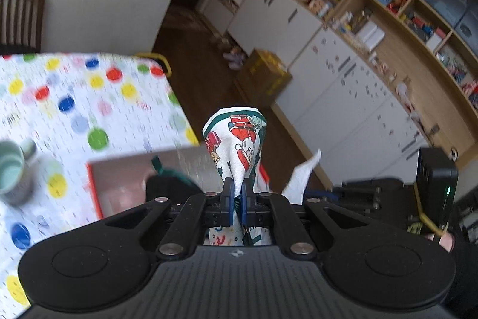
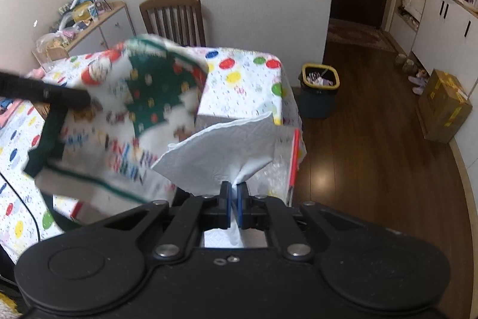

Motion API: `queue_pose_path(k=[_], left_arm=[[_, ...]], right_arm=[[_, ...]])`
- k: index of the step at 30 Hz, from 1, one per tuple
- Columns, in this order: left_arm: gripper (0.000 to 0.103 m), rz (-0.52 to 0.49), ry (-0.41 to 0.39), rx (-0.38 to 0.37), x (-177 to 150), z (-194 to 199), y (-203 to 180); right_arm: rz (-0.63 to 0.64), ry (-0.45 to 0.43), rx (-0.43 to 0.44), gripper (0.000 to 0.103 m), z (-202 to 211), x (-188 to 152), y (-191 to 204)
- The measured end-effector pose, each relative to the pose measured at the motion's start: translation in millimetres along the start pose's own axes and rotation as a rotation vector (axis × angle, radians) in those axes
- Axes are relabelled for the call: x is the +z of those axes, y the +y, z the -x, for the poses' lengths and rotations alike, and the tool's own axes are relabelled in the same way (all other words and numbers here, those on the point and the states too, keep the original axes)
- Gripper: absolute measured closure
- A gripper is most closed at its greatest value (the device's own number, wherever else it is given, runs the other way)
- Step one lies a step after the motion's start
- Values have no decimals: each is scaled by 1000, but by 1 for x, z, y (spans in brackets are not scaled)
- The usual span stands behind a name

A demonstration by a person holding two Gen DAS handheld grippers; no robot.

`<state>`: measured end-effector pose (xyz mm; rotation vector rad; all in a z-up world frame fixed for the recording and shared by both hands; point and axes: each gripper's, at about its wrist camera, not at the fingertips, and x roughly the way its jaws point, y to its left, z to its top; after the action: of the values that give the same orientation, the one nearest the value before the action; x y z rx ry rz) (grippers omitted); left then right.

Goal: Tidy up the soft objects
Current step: 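Carry the tote bag and white tissue over the red box with both grippers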

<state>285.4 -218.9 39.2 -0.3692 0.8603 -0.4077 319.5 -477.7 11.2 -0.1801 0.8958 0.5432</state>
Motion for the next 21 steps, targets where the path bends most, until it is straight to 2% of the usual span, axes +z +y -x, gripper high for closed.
queue_pose_path(k=[4, 12, 21], left_arm=[[98, 1, 32, 8, -18, -20, 5], [98, -22, 8, 116, -28, -45, 22], [98, -36, 48, 200, -36, -71, 44]], right_arm=[[-13, 25, -2, 99, -11, -9, -3], [-18, 68, 0, 99, -39, -17, 1], [-59, 98, -10, 99, -68, -17, -1]])
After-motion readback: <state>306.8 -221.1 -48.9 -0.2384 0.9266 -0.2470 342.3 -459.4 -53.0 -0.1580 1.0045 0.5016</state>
